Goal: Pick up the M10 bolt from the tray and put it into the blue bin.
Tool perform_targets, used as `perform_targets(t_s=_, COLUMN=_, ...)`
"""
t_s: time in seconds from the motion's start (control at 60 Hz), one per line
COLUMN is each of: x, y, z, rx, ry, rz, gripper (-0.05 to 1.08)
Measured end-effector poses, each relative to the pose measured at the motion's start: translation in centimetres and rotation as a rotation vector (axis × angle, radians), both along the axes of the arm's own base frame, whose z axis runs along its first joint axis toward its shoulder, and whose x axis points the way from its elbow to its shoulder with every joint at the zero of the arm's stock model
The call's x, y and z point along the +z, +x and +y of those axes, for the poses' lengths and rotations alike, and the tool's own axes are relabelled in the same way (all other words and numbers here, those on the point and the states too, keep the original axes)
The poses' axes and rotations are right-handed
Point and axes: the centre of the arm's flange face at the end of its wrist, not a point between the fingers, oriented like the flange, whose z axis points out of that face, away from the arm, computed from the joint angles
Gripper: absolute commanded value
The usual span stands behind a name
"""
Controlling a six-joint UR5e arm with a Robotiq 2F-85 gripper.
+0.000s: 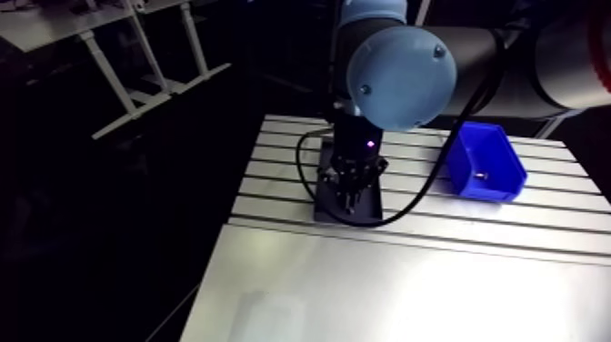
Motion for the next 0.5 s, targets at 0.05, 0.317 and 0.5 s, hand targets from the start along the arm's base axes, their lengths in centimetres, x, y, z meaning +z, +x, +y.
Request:
perform_targets(t_s=0.05, x=-0.02, y=0.01, z=0.0, rx=0.0, ry=0.0, rz=0.0, gripper=0.77)
perform_targets(t_s=0.317, x=-0.06, y=0.02, z=0.0, rx=0.0, ry=0.0, rz=-0.002, gripper=0.81)
perform_targets(t_s=0.5, x=-0.01, y=-0.03, z=0.01, rx=0.0, ry=0.0, rz=0.0, gripper=0.84)
